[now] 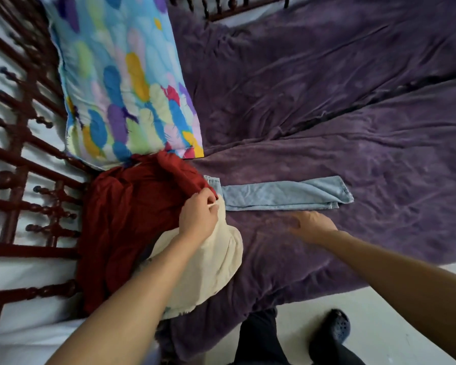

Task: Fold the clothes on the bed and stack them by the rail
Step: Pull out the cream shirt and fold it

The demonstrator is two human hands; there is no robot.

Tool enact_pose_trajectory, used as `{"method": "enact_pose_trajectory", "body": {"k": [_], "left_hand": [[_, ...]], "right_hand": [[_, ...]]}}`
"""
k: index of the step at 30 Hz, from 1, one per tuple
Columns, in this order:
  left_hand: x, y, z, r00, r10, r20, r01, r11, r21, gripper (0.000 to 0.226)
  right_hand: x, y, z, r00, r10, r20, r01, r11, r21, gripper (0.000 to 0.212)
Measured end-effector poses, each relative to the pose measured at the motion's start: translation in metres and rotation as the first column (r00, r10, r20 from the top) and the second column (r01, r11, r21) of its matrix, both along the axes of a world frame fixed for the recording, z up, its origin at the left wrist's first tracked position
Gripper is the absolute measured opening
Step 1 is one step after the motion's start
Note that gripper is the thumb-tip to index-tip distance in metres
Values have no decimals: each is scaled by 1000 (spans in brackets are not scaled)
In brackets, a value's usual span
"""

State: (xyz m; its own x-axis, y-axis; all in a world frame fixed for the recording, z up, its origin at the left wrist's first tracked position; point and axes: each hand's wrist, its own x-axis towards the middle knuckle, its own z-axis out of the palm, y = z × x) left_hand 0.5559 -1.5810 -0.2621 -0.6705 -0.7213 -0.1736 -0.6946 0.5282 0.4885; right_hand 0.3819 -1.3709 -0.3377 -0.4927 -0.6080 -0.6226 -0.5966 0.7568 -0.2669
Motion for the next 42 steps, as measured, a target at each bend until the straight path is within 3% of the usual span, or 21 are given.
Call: {"method": "enact_pose_trajectory", "body": {"k": [5,12,16,21,24,29,33,36,39,42], "left_hand": [[-57,51,42,981,60,-184,-41,993,107,14],[-72,102,73,899,166,-405,-28,945,325,27],[-52,116,49,959,194,-207,-104,920,378,40],[-10,98,17,952,304,44,-306,921,241,40],[19,80,5,930,323,175,-349,926,146,34],[74,54,-16,883,347,317,-385,920,68,35],[111,34,-34,859,285,426,-318,948,7,40],[123,25,-47,862,146,486,-133,989,-61,49],[116,23,-58,816,-7,578,59,996,-72,62],[92,24,-64,794,-54,605,118,991,-66,56]], "right_hand": [[-33,68,25,994,-107,24,108,990,-91,45],[-78,123,54,994,-105,-39,96,980,-175,42],[-79,119,56,998,-49,-34,43,988,-147,42],[-46,94,48,993,101,-57,-108,985,-136,38],[-17,61,41,954,284,-98,-297,942,-160,42],[55,-18,7,894,449,-1,-439,874,-207,77],[99,-63,-36,900,363,240,-346,932,-110,105],[111,-72,-51,921,301,248,-303,953,-33,84],[102,-66,-37,943,297,150,-258,937,-236,46],[63,-52,-2,964,251,83,-187,868,-461,40]]}}
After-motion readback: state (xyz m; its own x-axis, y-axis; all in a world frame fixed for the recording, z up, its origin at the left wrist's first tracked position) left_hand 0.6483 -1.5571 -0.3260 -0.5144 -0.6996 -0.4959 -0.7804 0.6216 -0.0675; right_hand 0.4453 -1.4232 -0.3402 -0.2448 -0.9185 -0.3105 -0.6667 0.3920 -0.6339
